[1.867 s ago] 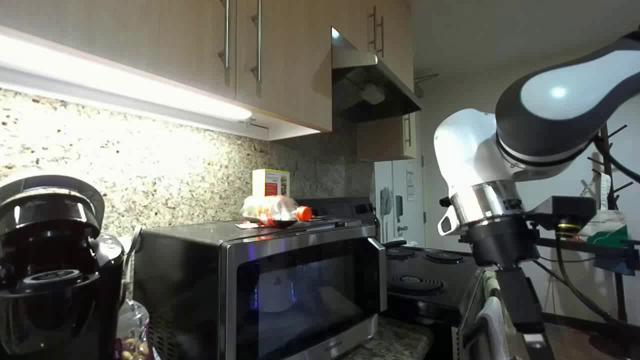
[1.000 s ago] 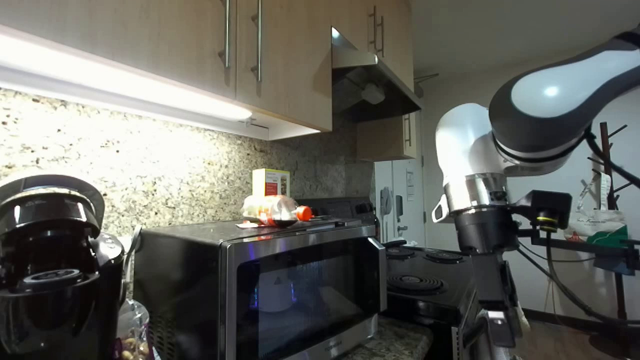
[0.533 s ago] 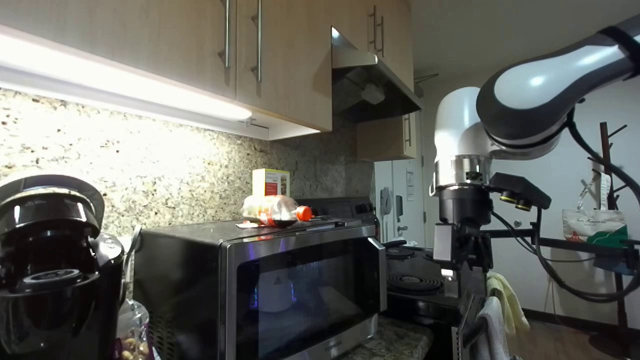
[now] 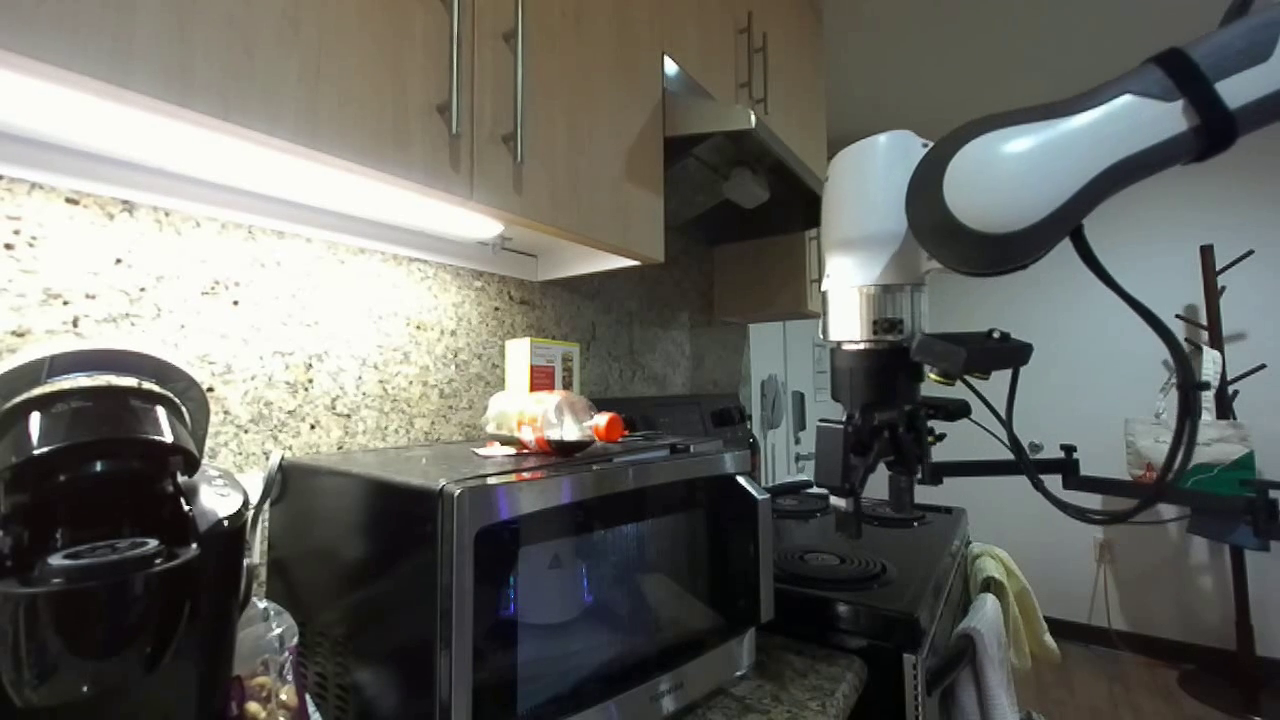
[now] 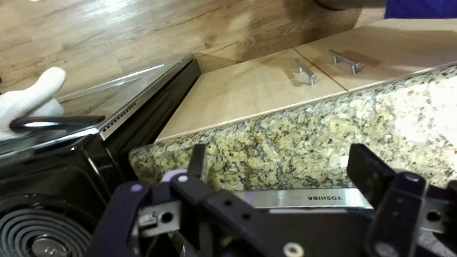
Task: Close the microwave door then take the bottle from the top of the microwave and place it on the counter top then close the top of the coffee maker
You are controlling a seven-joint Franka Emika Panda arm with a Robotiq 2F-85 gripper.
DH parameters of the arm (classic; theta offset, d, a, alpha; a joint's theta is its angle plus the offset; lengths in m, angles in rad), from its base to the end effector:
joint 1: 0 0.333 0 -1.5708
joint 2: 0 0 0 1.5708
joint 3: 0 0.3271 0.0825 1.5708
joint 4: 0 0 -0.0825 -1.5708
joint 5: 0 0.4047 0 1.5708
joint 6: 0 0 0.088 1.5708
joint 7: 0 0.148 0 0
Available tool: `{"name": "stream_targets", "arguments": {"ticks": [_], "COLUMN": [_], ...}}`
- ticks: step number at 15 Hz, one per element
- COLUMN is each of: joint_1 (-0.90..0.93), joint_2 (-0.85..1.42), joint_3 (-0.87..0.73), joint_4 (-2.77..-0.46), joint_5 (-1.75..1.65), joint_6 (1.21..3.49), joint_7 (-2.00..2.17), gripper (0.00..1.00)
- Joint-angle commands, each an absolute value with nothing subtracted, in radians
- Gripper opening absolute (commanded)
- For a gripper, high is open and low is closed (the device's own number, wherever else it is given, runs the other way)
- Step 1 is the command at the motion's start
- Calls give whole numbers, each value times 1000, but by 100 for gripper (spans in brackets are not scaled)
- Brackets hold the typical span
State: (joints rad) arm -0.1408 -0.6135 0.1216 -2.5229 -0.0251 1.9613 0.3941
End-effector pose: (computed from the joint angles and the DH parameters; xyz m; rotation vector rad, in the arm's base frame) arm 0.3841 -0.0105 0.4467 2.9880 -0.6441 0.0975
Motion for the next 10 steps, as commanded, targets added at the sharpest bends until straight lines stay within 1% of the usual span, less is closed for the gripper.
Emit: {"name": "stream_targets", "arguments": {"ticks": [1, 5, 10], "joint_1": [-157, -141, -160], "joint_2": [-527, -474, -421], "joint_3": [133, 105, 108], "joint_4": [-2443, -2414, -2399], "joint_5": [-127, -159, -198], "joint_6": [1988, 2079, 2209], "joint_7": [418, 395, 459], "gripper": [100, 100, 100]}}
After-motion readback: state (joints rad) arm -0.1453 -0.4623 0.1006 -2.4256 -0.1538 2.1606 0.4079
